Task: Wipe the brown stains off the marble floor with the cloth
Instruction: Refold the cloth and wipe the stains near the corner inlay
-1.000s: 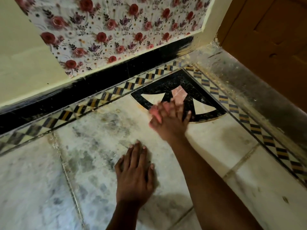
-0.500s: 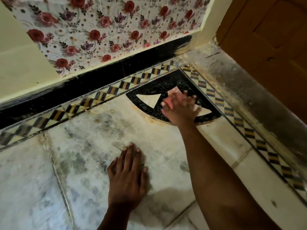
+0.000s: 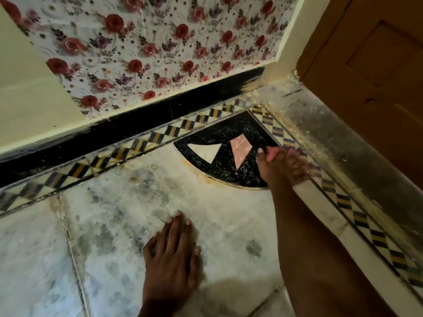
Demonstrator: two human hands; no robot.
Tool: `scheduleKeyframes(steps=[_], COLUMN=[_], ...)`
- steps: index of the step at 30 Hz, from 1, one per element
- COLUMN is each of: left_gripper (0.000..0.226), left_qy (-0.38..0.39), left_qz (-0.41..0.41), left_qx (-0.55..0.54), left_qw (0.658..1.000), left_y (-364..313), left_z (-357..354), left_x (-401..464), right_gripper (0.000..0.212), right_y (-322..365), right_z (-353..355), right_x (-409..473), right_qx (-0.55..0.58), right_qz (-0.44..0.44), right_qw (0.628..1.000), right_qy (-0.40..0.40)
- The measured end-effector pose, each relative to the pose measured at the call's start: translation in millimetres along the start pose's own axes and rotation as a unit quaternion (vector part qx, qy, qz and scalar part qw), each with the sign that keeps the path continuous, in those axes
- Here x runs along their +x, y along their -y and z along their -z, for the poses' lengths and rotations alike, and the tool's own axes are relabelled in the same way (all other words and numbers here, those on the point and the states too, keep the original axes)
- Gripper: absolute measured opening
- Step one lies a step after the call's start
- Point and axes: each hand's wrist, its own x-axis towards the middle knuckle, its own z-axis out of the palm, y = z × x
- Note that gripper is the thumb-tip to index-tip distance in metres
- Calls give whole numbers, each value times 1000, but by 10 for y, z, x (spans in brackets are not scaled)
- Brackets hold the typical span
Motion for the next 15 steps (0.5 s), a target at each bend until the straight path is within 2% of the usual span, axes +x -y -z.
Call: scheduleKeyframes(steps=[2,4,6,9,11,12,13,15], left_gripper=[66,66,66,66,66,66,66,66], left_qy=[-4,-9,-19,-22,-21,-21,-23,-25], left_qz=[1,3,7,1,-3,-4,-5,-3], left_qx=[-1,0,0,2,3,2,0,-9], left_qw=[1000,1000,1000,1000,1000,1000,1000,1000], left_y=[-7,8,-18,0,22,24,21,16], left_z=[-6,3,-1,-17,-37,-50,-50,-40], left_x=[9,25,21,23,23,11,7,-2], right_gripper=[91,85,84,80,78,79,80,80], right_y=[371,558,516,158,-186,-347,-474,-627], right_z=[-111,-372,-613,-763,-744,-697,-609,-402], right_x=[-106,-459,-904,-1252,-1214,-1117,-1001,-739], right_qx=[-57,-122,-171,-184,-201,-212,-222,-224], right_qz=[120,255,372,478,516,513,491,393], right_qw=[991,958,911,858,832,831,841,890], right_qy=[32,52,57,22,-27,-37,-40,-54])
